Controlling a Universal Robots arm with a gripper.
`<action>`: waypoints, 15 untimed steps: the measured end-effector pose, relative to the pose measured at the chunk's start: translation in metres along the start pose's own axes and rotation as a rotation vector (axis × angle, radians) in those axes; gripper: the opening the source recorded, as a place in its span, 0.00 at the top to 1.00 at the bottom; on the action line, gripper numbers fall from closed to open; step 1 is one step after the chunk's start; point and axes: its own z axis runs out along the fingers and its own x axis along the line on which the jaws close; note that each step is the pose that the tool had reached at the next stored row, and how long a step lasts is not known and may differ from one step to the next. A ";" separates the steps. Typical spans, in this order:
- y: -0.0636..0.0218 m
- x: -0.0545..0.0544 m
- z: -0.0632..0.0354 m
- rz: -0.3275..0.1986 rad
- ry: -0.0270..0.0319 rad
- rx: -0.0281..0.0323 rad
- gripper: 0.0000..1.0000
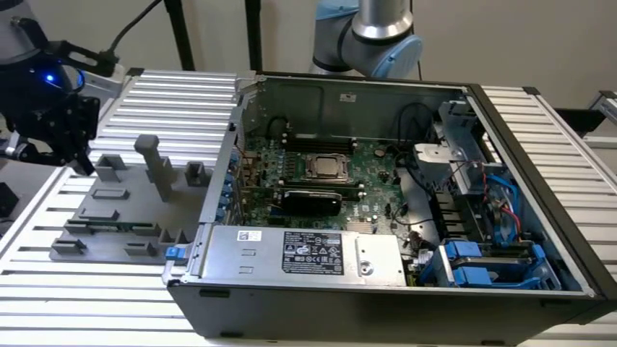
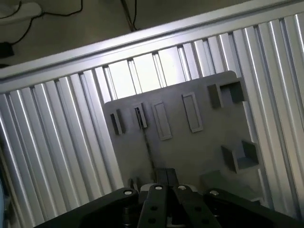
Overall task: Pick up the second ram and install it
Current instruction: 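Pick up the second ram and move it above second insertion slot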
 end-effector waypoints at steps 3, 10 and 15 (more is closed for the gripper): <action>-0.0001 0.000 0.0032 -0.048 0.0007 0.0000 1.00; -0.0005 0.000 0.0119 -0.149 0.0025 0.0006 1.00; -0.0007 0.000 0.0178 -0.210 0.0047 0.0011 1.00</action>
